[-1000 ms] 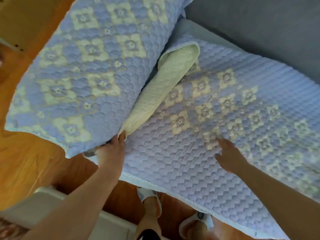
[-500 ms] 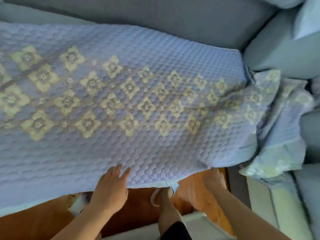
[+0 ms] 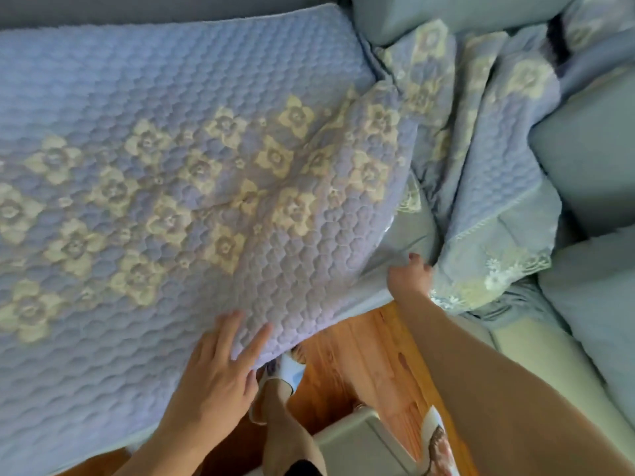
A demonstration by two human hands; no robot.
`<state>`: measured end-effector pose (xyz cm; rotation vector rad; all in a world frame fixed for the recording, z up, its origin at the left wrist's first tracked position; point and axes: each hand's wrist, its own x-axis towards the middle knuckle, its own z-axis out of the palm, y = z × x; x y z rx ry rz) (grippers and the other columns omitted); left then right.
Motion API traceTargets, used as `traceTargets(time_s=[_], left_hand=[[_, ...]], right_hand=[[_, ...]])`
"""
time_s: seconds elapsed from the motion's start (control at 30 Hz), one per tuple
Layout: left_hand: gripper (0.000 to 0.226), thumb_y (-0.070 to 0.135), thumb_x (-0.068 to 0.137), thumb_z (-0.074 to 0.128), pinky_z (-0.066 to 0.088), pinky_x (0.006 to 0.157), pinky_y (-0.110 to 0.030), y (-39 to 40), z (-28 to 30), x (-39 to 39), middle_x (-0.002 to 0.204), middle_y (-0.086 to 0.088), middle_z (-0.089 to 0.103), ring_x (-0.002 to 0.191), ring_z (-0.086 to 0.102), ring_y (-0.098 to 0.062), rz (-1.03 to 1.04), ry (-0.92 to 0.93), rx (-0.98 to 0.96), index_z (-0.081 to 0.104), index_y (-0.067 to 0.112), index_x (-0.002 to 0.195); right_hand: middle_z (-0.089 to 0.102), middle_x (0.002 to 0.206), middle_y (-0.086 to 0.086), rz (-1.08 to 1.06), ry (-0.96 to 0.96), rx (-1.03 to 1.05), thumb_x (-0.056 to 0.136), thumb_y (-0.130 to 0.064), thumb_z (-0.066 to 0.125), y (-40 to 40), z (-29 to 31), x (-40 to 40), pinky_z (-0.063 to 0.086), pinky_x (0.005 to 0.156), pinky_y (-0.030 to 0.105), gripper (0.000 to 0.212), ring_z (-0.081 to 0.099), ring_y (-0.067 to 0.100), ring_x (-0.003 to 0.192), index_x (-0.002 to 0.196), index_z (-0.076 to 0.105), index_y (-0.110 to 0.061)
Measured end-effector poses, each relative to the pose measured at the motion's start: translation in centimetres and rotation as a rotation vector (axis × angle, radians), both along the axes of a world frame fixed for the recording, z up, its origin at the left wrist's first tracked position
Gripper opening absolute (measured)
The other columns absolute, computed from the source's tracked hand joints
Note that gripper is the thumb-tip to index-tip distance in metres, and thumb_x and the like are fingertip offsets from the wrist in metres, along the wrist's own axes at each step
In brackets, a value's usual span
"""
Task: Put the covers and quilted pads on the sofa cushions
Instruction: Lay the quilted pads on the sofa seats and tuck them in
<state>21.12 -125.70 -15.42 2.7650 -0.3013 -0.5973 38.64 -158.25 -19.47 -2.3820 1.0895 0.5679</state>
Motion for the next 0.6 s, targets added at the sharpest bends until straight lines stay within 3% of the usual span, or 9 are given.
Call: traceTargets(time_s=[0.03,0.1,0.2,0.23,0.3,0.37,0.4,0.5,0.6], left_hand=[[0.069,0.028,0.082,0.055,0.052,0.093,-0.053,-1.5,0.3,0.9,0.151,-0.020,0.039,0.127,0.046,-0.043,-0.076,-0.054,-0.029,0.046,0.026,0.150],[0.072,0.025,0.077,0.068,0.049,0.100,-0.053,-4.4,0.2,2.7,0.153,-0.017,0.039,0.133,0.043,-0.041,-0.193,-0.112,-0.092,0.050,0.031,0.146],[0.076,0.026,0.070,0.080,0.032,0.114,-0.051,-7.5,-1.1,5.1,0.158,-0.010,0.036,0.143,0.036,-0.039,-0.361,-0.113,-0.092,0.055,0.033,0.141],[0.075,0.029,0.070,0.079,0.026,0.115,-0.051,-8.0,-1.8,5.8,0.160,-0.009,0.034,0.146,0.032,-0.038,-0.405,-0.103,-0.074,0.055,0.034,0.142],[0.078,0.031,0.066,0.079,0.023,0.115,-0.056,-8.0,-3.0,7.2,0.158,-0.009,0.037,0.146,0.030,-0.040,-0.431,-0.055,-0.014,0.056,0.033,0.140],[0.072,0.030,0.060,0.080,0.028,0.112,-0.060,-6.6,-3.7,8.3,0.150,-0.012,0.048,0.141,0.037,-0.044,-0.328,-0.005,0.078,0.065,0.026,0.131],[0.063,0.030,0.062,0.078,0.032,0.108,-0.061,-5.7,-3.9,8.7,0.146,-0.014,0.052,0.138,0.040,-0.044,-0.265,0.012,0.139,0.069,0.020,0.123],[0.046,0.030,0.070,0.063,0.037,0.100,-0.058,-3.1,-3.6,8.7,0.138,-0.018,0.054,0.129,0.045,-0.043,-0.130,0.061,0.259,0.070,0.011,0.111],[0.054,0.030,0.062,0.076,0.043,0.093,-0.058,-3.6,-2.6,8.7,0.126,-0.021,0.058,0.116,0.052,-0.043,-0.072,0.136,0.251,0.071,0.009,0.111]], right_hand=[[0.030,0.153,0.009,0.219,-0.003,-0.102,0.093,-0.017,0.049,-0.4,0.3,0.4,0.035,0.114,0.047,0.053,0.034,0.034,0.138,0.145,0.040,-0.020],[0.022,0.161,0.007,0.644,-0.009,-0.257,0.093,-0.014,0.048,-1.8,0.7,0.6,0.027,0.119,0.044,0.048,0.021,0.031,0.146,0.141,0.046,-0.018],[0.026,0.162,0.010,1.218,0.068,-0.350,0.095,-0.019,0.045,-5.6,0.8,0.2,0.010,0.125,0.047,0.047,0.013,0.031,0.153,0.142,0.050,-0.014],[0.029,0.161,0.011,1.327,0.182,-0.399,0.096,-0.024,0.046,-8.0,1.1,0.5,0.008,0.124,0.050,0.048,0.015,0.033,0.152,0.143,0.050,-0.015],[0.026,0.163,0.008,1.142,0.493,-0.567,0.098,-0.038,0.040,-13.7,2.8,1.2,0.007,0.124,0.049,0.059,0.014,0.029,0.153,0.154,0.034,-0.020],[0.018,0.166,0.003,0.541,0.682,-0.765,0.091,-0.054,0.029,-17.2,6.6,2.8,0.020,0.122,0.039,0.077,0.014,0.025,0.154,0.160,0.007,-0.028],[0.018,0.166,0.003,0.368,0.728,-0.716,0.087,-0.055,0.026,-17.5,7.9,3.8,0.023,0.121,0.040,0.079,0.015,0.026,0.153,0.160,0.004,-0.033],[0.025,0.164,0.006,0.595,0.972,-0.830,0.096,-0.048,0.034,-16.2,8.1,4.6,-0.003,0.114,0.072,0.065,0.011,0.033,0.153,0.157,0.029,-0.026],[0.055,0.143,0.004,0.684,0.823,-0.622,0.095,-0.028,0.043,-12.7,7.9,4.7,-0.006,0.114,0.067,0.044,0.038,0.030,0.142,0.137,0.053,-0.023]])
